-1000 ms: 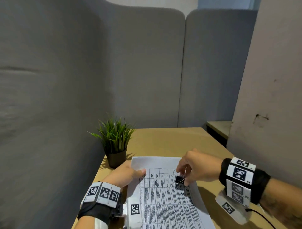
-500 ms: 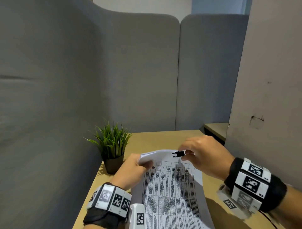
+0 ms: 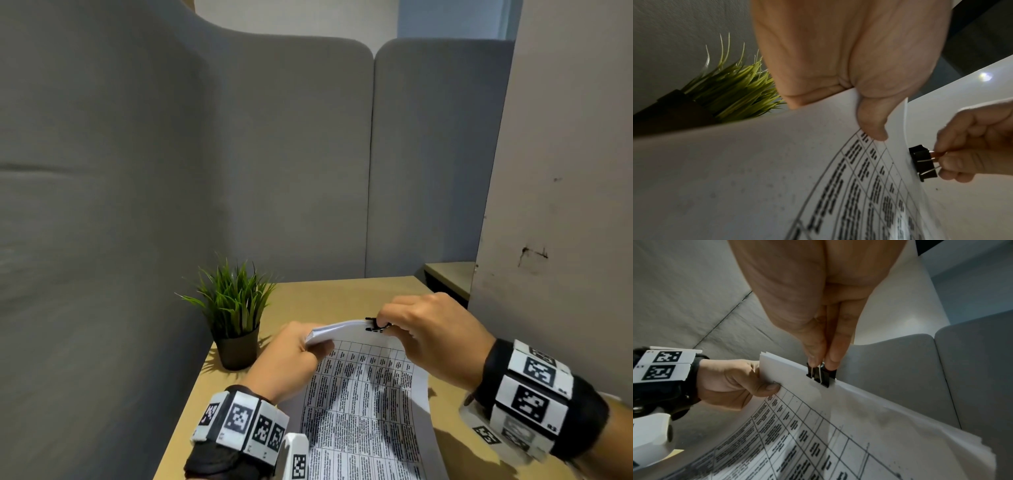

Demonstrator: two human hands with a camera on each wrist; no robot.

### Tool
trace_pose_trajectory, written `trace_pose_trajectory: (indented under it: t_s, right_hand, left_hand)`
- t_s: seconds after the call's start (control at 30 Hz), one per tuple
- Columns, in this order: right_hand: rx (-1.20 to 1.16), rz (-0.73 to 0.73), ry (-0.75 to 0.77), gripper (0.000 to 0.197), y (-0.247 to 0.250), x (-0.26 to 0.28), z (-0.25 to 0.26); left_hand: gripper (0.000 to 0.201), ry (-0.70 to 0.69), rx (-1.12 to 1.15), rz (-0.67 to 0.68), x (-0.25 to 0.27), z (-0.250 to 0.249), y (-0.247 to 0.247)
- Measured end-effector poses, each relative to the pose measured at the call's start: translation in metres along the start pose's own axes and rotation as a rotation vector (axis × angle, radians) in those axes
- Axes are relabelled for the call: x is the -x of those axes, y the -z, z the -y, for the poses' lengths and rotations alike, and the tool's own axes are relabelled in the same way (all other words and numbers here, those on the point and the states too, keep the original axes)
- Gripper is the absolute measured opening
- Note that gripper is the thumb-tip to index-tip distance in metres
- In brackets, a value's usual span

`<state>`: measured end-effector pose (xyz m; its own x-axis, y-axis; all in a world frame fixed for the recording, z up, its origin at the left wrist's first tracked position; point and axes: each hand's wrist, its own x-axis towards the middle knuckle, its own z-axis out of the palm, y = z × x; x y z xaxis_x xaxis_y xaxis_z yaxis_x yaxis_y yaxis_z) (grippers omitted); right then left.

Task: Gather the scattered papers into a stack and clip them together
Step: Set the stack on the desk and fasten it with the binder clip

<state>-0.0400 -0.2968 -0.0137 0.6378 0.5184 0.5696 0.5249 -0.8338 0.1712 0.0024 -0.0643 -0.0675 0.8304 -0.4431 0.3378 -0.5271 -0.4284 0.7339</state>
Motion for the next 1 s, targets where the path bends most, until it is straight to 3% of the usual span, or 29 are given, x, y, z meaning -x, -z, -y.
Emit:
trace_pose_trajectory:
  t_s: [0.23,0.4,0.53,0.77,0.9,1.0]
  right_hand:
    - [0.021,0.026,-0.001,0.022,0.004,-0.005,0.002]
    - [0.05,0.083,0.03,0.027,0.009,-0.008,0.001]
    - [0.067,0.119,0.05,0.027,0.011,-0.013,-0.001]
    - [-0.052,0.177,0.044,0.008,0.021,-0.017,0.0]
    - [-0.203,0.048,-0.036,0.013,0.015,-0.015,-0.005]
    - [-0.23,-0.036,-0.05,0.017,0.009,-0.01,-0.004]
  left_hand:
    - [0.016,-0.005,-0.014,-0.005,0.0,0.0,0.002]
    - [0.044,-0.016,-0.022,0.017,0.001,-0.004,0.002]
    - [0.032,-0.028,0.001,0.013,0.001,-0.005,0.004]
    - [0.034,0.009,0.028,0.021,0.002,-0.003,0.006]
    - [0.018,0.041,0.211,-0.005,0.005,-0.004,0.013]
    - [0.021,0.084,0.445,-0.072,0.007,-0.003,0.019]
